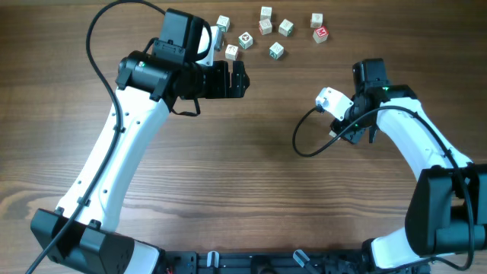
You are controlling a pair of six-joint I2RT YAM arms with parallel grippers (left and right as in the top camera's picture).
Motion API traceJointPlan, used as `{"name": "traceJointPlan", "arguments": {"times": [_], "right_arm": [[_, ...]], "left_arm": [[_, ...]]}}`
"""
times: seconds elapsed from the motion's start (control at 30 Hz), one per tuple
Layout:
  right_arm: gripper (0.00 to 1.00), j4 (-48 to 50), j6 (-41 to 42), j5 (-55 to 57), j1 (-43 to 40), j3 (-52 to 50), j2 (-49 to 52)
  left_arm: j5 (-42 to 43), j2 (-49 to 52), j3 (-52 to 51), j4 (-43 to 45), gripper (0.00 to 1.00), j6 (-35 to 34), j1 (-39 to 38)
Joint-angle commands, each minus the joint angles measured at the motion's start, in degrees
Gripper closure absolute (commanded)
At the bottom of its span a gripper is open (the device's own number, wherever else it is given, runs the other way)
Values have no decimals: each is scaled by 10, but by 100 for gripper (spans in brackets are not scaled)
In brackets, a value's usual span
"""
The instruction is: Form a tower
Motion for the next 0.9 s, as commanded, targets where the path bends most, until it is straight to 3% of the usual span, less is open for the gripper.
{"name": "traceJointPlan", "arguments": {"times": [0.0,0.33,0.47,0.6,0.87], "right_arm": [[58,2,-1,1,-3,-6,8],[35,2,9,-27,-3,-6,8],[30,2,9,-33,-4,-6,11],[30,3,9,-24,-5,-6,56],[45,18,7,9,-14,-5,64]], "left_arm": [[7,1,-2,0,0,-3,-2],[7,1,-2,0,0,-3,-2],[7,1,-2,0,0,-3,-2],[7,1,-2,0,0,-3,-2],[7,1,-2,0,0,-3,-2]]}}
